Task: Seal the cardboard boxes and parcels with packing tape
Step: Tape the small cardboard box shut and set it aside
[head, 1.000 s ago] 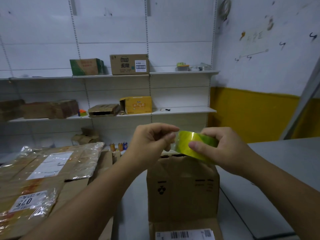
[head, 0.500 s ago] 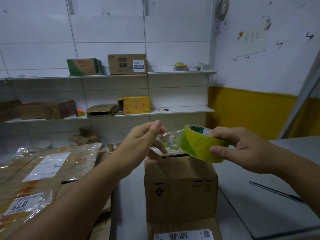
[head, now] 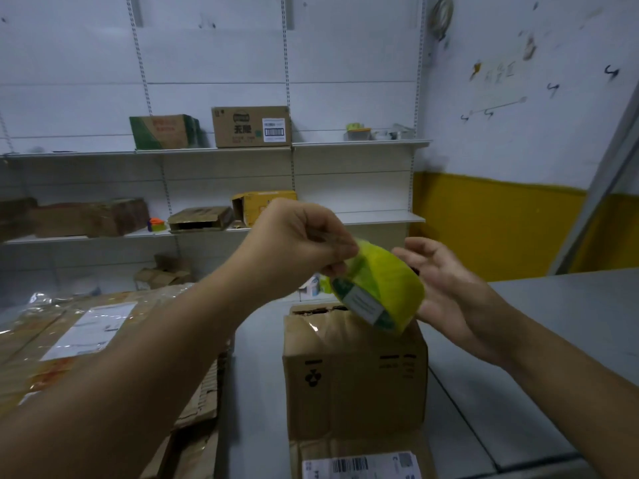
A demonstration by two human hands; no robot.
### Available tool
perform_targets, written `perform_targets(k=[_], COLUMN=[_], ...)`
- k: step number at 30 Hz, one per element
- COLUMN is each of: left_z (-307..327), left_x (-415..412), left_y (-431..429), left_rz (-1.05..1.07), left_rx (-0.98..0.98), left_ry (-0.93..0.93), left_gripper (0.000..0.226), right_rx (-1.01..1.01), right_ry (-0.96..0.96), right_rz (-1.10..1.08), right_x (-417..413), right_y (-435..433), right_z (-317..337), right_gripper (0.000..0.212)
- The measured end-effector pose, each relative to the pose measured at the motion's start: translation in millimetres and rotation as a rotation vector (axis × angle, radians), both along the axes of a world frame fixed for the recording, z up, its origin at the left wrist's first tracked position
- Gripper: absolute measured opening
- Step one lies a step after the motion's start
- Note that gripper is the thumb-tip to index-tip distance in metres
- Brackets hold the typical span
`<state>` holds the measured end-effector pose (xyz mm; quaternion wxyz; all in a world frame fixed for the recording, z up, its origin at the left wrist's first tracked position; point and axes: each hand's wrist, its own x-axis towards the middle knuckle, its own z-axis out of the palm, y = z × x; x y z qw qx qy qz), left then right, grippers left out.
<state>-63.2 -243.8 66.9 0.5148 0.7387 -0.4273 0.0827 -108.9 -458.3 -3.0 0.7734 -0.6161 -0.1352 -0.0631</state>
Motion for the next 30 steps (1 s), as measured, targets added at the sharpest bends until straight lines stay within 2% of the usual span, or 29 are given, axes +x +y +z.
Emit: perform_targets(k=[2, 3, 5, 8, 10, 12, 15, 17, 21, 24, 27, 30], left_z=[6, 7, 5, -7, -19, -29, -37, -38, -40, -47, -59, -70], left_x=[2, 3, 5, 10, 15, 18, 20, 24, 33, 38, 52, 65], left_y=[0, 0, 3, 14, 24, 30, 32, 36, 47, 48, 50, 53], left_rz=[0.008, 0.007, -0.001, -0.011, -0.014, -0.028, -0.091, -0.108, -0.124, -0.098, 0.016, 0.062], left_rx=[-0.032, -0.050, -0.103, -0.141, -0.026, 0.087, 0.141, 0.168, 0.211, 0.211, 0.227, 0.197], left_ry=[-0.067, -0.097, -0.147, -0.195, -0.234, -0.198, -0.141, -0.148, -0.130, -0.144, -0.247, -0.372], left_gripper=[0.008, 0.008, 0.011, 0.017, 0.015, 0.012, 0.008, 0.014, 0.031, 0.035, 0.030, 0.035], right_rx=[0.243, 0.294, 0.314, 0.283, 0.173, -0.035, -0.327, -0.464, -0.534, -0.692, -0.844, -0.914], right_ry=[0.197, 0.275, 0.325, 0.264, 0.150, -0.015, -0.215, -0.295, -0.383, -0.406, -0.427, -0.430], right_rz=[0.110, 0.176, 0.271, 0.158, 0.022, -0.076, -0.112, -0.158, -0.208, -0.222, -0.263, -0.251], right_x=[9, 11, 13, 20, 24, 25, 20, 17, 13, 12, 16, 19], right_y=[2, 5, 14, 22, 20, 15, 11, 10, 4, 7, 8, 7], right_z=[5, 8, 13, 21, 27, 35, 43, 50, 62, 67, 70, 76], right_gripper=[0.109, 0.103, 0.073, 0.042, 0.033, 0.030, 0.048, 0.047, 0.053, 0.030, 0.021, 0.027])
